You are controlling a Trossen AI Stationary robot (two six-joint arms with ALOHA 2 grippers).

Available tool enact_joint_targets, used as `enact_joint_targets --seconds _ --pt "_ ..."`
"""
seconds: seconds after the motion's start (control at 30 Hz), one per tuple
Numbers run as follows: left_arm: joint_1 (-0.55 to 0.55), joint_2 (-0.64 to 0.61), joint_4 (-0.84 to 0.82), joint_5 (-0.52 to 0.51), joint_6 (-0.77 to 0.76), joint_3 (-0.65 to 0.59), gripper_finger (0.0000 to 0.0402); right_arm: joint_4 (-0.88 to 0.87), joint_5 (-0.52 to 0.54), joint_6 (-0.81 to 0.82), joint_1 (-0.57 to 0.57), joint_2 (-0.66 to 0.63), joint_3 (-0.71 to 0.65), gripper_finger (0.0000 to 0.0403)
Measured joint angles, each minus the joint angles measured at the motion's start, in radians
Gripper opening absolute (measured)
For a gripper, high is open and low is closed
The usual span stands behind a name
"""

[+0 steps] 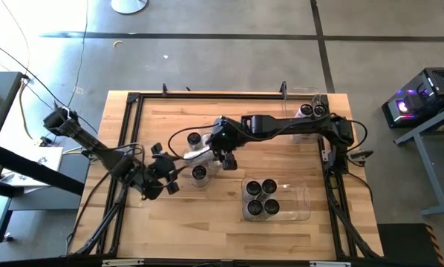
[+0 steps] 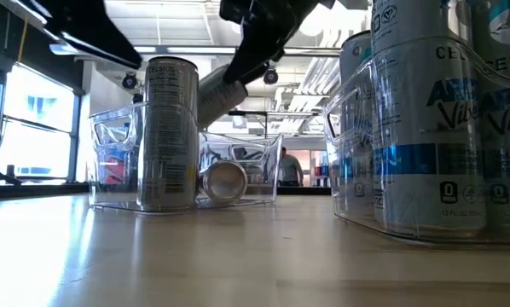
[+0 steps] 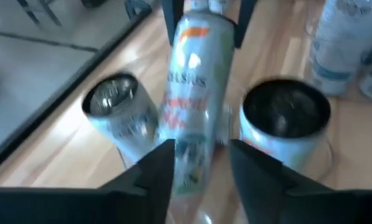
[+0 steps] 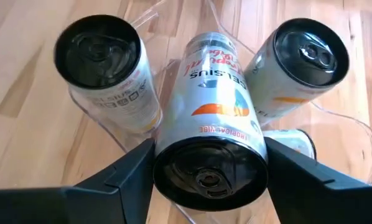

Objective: Sort soda cans
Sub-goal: Adjust the white/yellow soda cans

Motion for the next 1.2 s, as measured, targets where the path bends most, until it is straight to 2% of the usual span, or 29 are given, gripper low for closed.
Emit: enact_joint_targets --seconds 0.2,0.33,0.43,0.5,0.8,1.2 --pt "0.076 0.025 0.127 0.002 0.143 -0.011 0.0239 -0.017 -0.016 -0.014 0.0 0.0 0.029 0.0238" --pt "0.132 0.043 0.199 0.071 0.209 -0.011 0.0288 -0.021 -0.039 -0.016 -0.001 0.0 0.029 0.0238" --pt "0.171 0.059 0.242 0.134 0.247 -0.011 0.031 -0.014 -0.062 -0.017 -0.001 0.0 0.029 0.0238" --pt "0.193 0.075 0.272 0.166 0.27 -0.011 0.0317 -0.006 -0.061 -0.017 0.001 0.0 0.029 0.0238" --pt "0.247 0.114 0.351 0.178 0.284 -0.01 0.0322 0.05 -0.056 -0.035 0.018 0.0 0.029 0.0238" --pt "0.241 0.115 0.377 0.18 0.309 0.002 0.0321 0.051 -0.067 -0.035 0.02 -0.001 0.029 0.0238"
